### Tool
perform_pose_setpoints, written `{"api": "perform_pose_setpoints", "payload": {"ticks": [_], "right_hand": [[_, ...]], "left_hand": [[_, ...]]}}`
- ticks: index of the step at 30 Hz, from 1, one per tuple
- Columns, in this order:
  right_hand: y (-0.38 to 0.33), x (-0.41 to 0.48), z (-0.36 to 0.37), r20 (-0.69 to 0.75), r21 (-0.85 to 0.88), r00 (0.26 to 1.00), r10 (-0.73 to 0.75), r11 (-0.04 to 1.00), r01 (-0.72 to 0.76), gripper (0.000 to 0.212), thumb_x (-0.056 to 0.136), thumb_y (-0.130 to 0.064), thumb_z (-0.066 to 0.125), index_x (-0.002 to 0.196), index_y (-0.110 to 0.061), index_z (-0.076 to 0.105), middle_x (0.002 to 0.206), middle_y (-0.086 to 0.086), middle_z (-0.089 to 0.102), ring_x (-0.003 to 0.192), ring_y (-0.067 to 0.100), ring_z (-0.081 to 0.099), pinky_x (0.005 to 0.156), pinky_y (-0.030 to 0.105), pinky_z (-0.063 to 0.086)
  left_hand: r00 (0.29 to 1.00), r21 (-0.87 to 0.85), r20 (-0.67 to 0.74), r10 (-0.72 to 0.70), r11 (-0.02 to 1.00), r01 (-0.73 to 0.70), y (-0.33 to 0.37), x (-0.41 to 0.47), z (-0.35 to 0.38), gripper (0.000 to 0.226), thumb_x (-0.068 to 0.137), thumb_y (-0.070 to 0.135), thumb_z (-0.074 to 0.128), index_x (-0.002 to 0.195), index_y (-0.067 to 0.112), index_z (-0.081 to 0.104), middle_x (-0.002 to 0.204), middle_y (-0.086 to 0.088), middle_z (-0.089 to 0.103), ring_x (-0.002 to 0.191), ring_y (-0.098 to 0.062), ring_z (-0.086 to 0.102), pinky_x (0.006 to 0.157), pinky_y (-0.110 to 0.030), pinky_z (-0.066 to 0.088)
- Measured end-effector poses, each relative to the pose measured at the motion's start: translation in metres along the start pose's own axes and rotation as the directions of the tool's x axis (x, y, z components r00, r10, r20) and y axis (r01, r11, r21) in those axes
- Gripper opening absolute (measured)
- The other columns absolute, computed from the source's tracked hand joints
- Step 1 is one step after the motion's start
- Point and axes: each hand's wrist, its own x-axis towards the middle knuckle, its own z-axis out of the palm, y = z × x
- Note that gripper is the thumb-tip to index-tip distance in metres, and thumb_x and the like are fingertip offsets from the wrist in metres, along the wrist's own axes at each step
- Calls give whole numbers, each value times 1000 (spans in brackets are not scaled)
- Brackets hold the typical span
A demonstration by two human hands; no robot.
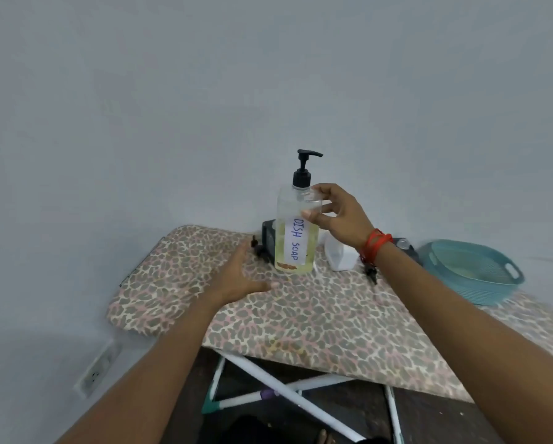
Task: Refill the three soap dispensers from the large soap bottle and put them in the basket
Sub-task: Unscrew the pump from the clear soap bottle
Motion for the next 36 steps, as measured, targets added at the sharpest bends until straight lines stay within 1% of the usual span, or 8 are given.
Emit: {"api": "perform_pose_setpoints", "payload": {"ticks": [5,10,16,19,24,26,30,36], "right_hand": [[-20,-48,-55,-89,-17,996,-2,1000,0,65,68,-60,78,122,-29,59,122,-5,62,90,15,68,78,41,60],[-33,-83,-87,-159,49,987,-4,999,12,43,82,-36,79,119,-24,61,121,0,64,84,13,67,69,34,60],[-43,-109,-106,-134,132,988,73,990,-55,43,82,-30,80,120,-20,63,118,2,68,93,20,72,77,40,61],[-55,-112,-115,-79,82,987,141,988,-134,51,82,-45,76,123,-17,65,116,1,70,103,17,70,79,41,62],[-90,-101,-115,-322,-466,947,21,867,-177,61,71,-87,54,81,-29,69,74,-10,64,69,5,60,58,25,43],[-98,-95,-105,-369,-498,928,46,833,-240,72,68,-91,49,65,-20,58,60,-6,57,58,10,57,54,28,38],[-104,-84,-88,-431,-406,902,21,888,-215,68,67,-82,63,54,-20,38,50,-7,44,49,12,47,50,26,36],[-100,-75,-87,-459,-339,882,-104,938,-66,42,75,-39,77,52,-13,53,46,-10,48,43,2,44,47,11,33]], "left_hand": [[965,-84,56,257,964,-252,72,-13,59,142,54,49,99,160,43,6,165,14,25,147,-12,36,116,-50,40],[898,-143,-15,440,888,-437,126,-32,110,137,51,39,102,155,47,13,136,30,54,125,2,57,100,-29,55],[884,-144,-241,400,886,-440,140,-50,145,124,54,41,101,152,31,26,117,19,63,98,0,67,82,-41,62],[880,-97,-300,368,906,-412,138,-55,151,113,54,39,99,145,33,31,108,16,65,87,-1,68,75,-42,61],[856,14,-359,372,919,-394,136,-65,158,111,52,44,92,144,36,31,118,11,58,93,-14,66,74,-45,59],[838,42,-392,379,917,-396,137,-71,162,111,52,46,89,144,36,30,119,9,57,92,-18,66,72,-46,59],[824,33,-445,350,926,-375,141,-76,169,112,52,45,90,144,35,28,123,6,57,94,-20,66,72,-44,60],[890,-101,-315,330,921,-377,142,-71,150,104,48,36,94,136,30,38,104,12,65,82,-5,68,69,-34,61]]}}
